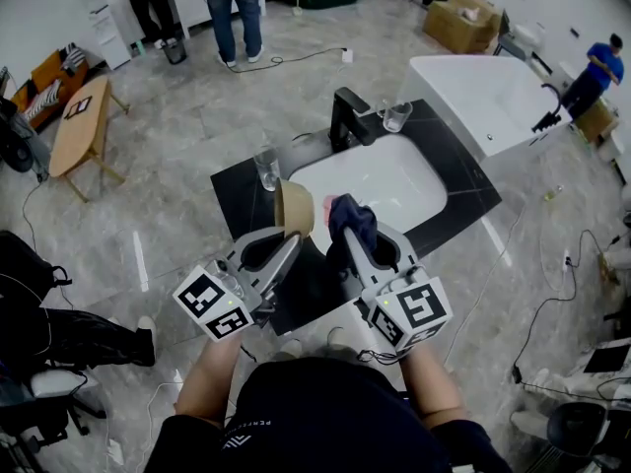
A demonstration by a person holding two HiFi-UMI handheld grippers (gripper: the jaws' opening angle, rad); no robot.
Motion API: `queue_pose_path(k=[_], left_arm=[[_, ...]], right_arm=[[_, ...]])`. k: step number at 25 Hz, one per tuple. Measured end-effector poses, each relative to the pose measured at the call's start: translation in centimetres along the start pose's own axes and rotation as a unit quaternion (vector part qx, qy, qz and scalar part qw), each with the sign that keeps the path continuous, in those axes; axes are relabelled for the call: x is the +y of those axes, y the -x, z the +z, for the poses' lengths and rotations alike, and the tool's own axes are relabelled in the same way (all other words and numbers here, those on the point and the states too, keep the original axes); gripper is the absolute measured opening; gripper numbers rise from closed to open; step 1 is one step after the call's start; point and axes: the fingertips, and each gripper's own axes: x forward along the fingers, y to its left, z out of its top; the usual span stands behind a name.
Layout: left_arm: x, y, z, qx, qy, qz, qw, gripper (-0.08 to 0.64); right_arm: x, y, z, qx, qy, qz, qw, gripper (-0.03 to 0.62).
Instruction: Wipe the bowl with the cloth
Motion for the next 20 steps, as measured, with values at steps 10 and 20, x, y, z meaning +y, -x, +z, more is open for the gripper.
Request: queue_pose_path(k=[10,20], left_arm=[[0.7,-0.7,-1.3,0.046,-0.054,0.075,0.9947,0.015],[0.3,-1.2,-3.4,0.110,-0.118,0.093,0.9826,0.015]], right_arm=[[0.4,0.0,-0.6,0.008,-0.004,0.000,1.000,0.069],[0.6,0.0,-1.3,0.017,-0.014,0.002,1.000,0.069]])
